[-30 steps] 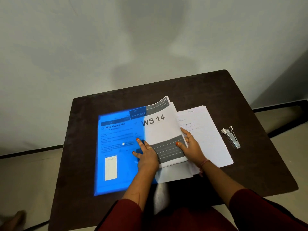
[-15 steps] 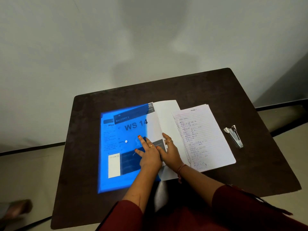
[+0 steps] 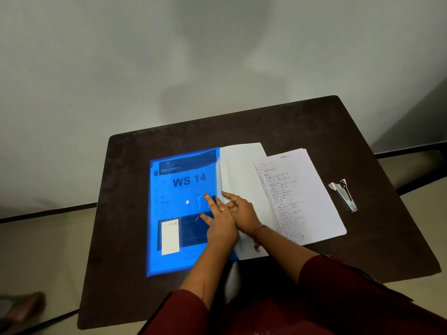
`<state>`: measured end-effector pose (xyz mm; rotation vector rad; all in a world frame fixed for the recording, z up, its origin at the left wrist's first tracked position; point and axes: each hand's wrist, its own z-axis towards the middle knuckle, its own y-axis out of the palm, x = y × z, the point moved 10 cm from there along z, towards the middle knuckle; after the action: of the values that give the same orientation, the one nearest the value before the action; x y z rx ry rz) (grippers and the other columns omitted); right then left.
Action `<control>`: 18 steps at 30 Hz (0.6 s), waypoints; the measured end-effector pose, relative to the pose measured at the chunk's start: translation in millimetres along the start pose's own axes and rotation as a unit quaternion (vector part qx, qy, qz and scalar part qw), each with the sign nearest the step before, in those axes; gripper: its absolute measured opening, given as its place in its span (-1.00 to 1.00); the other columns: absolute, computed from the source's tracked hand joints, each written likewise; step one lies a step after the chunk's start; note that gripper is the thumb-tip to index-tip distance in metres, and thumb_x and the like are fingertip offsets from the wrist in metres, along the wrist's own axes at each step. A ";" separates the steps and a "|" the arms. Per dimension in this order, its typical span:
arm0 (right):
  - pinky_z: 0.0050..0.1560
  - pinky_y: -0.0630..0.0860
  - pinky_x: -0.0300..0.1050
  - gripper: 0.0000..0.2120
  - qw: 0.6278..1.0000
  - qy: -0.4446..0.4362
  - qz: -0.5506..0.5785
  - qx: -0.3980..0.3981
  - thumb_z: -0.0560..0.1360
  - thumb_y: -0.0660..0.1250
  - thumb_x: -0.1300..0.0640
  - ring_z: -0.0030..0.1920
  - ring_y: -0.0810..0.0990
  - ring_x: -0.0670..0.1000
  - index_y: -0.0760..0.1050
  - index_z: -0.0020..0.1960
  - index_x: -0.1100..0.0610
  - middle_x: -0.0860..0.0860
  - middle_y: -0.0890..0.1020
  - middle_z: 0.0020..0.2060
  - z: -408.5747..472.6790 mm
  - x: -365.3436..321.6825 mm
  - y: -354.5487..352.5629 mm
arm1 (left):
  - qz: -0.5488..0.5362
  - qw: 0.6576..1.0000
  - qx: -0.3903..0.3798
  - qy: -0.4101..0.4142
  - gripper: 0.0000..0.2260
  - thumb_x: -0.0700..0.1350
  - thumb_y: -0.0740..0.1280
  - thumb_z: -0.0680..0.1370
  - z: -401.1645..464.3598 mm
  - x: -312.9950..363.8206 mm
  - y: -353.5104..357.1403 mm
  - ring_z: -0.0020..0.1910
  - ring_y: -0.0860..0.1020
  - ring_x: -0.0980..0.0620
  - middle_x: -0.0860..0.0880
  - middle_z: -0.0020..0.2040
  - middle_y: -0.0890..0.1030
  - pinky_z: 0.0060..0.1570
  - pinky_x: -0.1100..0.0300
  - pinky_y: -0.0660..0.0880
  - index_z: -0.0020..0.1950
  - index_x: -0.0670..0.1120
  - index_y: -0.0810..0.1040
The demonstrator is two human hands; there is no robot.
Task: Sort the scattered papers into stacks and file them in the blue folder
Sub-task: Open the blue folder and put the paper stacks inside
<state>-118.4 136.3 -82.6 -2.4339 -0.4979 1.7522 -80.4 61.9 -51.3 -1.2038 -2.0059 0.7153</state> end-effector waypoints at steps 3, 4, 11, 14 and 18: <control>0.00 0.47 -0.36 -0.59 1.000 -0.001 -0.011 0.014 0.54 0.27 0.26 -0.05 0.64 0.07 0.41 0.38 0.11 0.15 0.67 -0.14 2.0 4.9 -6.1 | 0.005 1.000 0.001 0.005 -0.23 -0.42 0.17 0.56 -0.4 0.7 -1.2 0.49 -0.15 -0.39 -0.12 0.48 -0.47 0.32 -0.11 0.33 0.52 -0.18 -0.34; -0.04 0.46 -0.40 -0.59 1.000 -0.001 -0.014 0.009 0.55 0.26 0.26 -0.06 0.64 0.09 0.41 0.38 0.11 0.17 0.67 -0.14 1.6 5.6 -5.1 | 0.005 1.000 0.001 0.004 -0.22 -0.41 0.18 0.56 -0.7 0.3 -1.6 0.49 -0.14 -0.39 -0.12 0.48 -0.47 0.32 -0.10 0.33 0.52 -0.17 -0.34; 0.10 0.53 -0.19 -0.62 1.000 -0.013 -0.003 -0.028 0.58 0.21 0.26 -0.04 0.62 0.07 0.40 0.39 0.14 0.19 0.66 -0.09 0.2 -1.0 11.5 | 0.004 1.000 -0.002 -0.003 -0.21 -0.37 0.22 0.57 -1.7 -0.6 -3.4 0.50 -0.13 -0.36 -0.11 0.49 -0.46 0.35 -0.09 0.29 0.53 -0.14 -0.33; 0.16 0.53 -0.16 -0.63 1.000 -0.007 0.002 -0.023 0.58 0.21 0.27 0.01 0.62 0.07 0.41 0.38 0.14 0.17 0.67 -0.03 -1.8 -0.5 9.9 | 0.003 1.000 -0.001 -0.001 -0.21 -0.37 0.22 0.57 -1.7 0.1 -3.1 0.50 -0.13 -0.36 -0.11 0.49 -0.46 0.35 -0.08 0.29 0.53 -0.14 -0.34; 0.28 0.44 -0.18 -0.65 0.999 -0.017 -0.022 -0.044 0.58 0.22 0.22 0.17 0.56 -0.01 0.43 0.36 0.13 0.07 0.60 0.20 -3.3 -2.3 12.1 | 0.004 1.000 -0.002 0.004 -0.20 -0.39 0.21 0.56 -0.2 -1.0 -0.8 0.50 -0.14 -0.36 -0.11 0.49 -0.45 0.36 -0.10 0.28 0.52 -0.14 -0.34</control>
<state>-113.5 124.6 -82.7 -2.4351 -0.6392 1.7932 -80.4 60.6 -50.9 -1.2146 -1.9977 0.7093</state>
